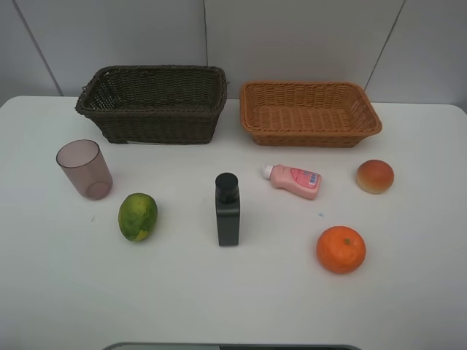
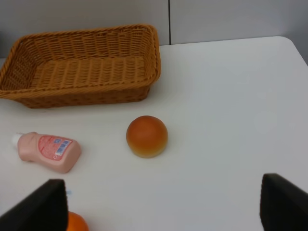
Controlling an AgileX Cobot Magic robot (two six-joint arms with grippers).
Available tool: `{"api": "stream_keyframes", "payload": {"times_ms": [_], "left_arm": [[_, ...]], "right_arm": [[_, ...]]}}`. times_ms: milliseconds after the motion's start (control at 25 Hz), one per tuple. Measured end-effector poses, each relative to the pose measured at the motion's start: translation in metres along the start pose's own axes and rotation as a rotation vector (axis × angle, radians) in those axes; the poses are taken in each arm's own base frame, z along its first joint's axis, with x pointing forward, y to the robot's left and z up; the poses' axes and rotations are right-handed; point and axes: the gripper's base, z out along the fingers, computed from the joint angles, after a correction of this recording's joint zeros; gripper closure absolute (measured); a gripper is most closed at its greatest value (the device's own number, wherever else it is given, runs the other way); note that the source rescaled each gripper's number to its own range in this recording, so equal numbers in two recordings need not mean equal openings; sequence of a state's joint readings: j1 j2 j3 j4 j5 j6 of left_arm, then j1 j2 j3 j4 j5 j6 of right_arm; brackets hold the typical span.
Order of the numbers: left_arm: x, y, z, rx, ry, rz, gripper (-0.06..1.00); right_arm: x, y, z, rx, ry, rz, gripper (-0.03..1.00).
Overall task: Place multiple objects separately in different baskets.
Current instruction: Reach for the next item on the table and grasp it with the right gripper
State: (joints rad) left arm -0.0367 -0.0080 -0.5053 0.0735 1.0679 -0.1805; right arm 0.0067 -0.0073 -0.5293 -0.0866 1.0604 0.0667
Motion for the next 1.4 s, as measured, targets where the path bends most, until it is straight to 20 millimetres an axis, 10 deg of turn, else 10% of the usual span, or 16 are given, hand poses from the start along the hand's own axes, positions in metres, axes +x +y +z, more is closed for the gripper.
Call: {"api": "stream_keyframes", "payload": {"times_ms": [840, 1400], "left_arm": [[0.0, 0.0, 0.0, 0.0, 0.0, 0.0, -0.06], [0.0, 0.0, 0.0, 0.0, 0.0, 0.0, -0.06]], "right_arm": [[-0.007, 0.001, 0.006, 0.001, 0.049, -0.005, 0.17], [-0.085, 0.01, 0.108, 0.011, 0.509, -0.042, 0.17]]}}
